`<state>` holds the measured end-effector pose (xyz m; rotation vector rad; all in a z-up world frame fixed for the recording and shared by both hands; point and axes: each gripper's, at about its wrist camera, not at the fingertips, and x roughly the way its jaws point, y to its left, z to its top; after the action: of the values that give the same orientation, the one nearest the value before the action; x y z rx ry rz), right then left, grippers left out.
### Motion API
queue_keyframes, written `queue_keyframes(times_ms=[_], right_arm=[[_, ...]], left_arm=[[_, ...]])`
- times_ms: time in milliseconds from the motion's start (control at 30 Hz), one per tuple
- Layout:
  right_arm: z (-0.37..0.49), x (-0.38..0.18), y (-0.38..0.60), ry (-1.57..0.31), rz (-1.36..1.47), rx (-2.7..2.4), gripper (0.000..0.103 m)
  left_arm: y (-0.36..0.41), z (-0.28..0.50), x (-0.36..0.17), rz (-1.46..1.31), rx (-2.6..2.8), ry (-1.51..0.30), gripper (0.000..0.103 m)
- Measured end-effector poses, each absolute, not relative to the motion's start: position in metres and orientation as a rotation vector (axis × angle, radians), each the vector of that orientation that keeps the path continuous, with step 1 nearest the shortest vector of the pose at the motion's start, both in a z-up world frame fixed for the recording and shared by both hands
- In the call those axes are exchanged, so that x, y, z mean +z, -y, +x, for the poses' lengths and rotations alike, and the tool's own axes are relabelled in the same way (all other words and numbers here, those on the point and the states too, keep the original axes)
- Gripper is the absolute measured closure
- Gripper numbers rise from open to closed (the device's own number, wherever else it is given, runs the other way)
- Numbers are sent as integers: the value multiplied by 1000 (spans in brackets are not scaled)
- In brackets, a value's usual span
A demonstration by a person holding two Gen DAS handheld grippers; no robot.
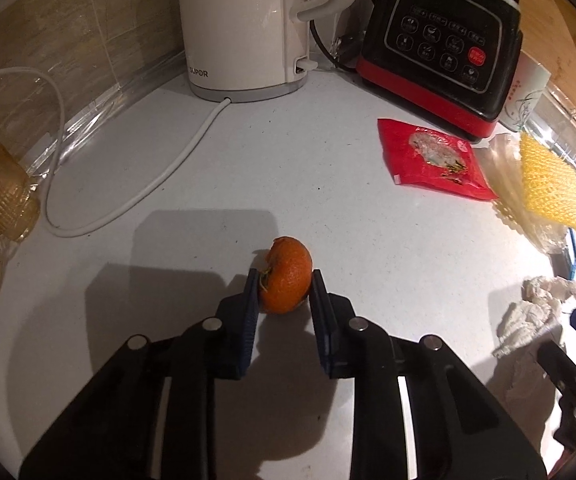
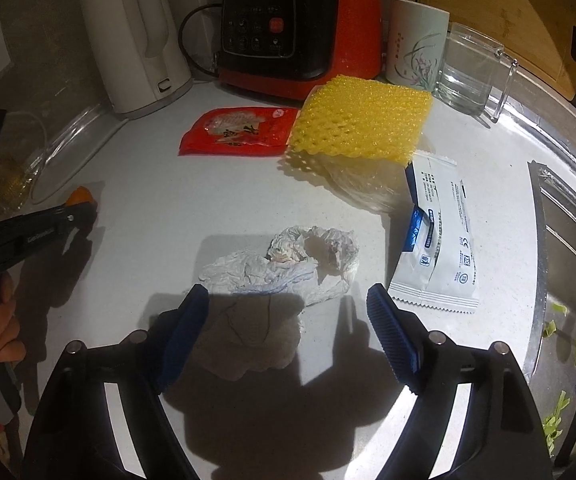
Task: Collect trash
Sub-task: 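Grasp the orange peel with the left tool while the right tool grasps the white tissue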
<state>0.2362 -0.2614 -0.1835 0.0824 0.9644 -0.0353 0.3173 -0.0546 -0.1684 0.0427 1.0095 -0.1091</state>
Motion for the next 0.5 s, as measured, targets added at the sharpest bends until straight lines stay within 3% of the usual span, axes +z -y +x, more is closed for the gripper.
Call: queue_keyframes(times_ms=[67, 100, 167, 200, 267, 500], right_arm=[[239, -187, 260, -976, 88, -32, 41], [239, -189, 260, -982, 90, -30, 44], [240, -194, 257, -999, 92, -21, 68], [240, -194, 257, -999, 92, -20, 71], [239, -194, 256, -1005, 103, -6, 85], [213, -174, 258, -975, 124, 17, 88]], left_arm=[[54, 309, -160, 40, -113, -994, 78], [53, 304, -155, 40, -117, -988, 78], [53, 294, -145, 34, -127, -978, 79], [53, 289, -141, 32, -131, -974, 78], [54, 278, -133, 19, -141, -969, 79], [77, 228, -112, 29, -189, -970, 78]])
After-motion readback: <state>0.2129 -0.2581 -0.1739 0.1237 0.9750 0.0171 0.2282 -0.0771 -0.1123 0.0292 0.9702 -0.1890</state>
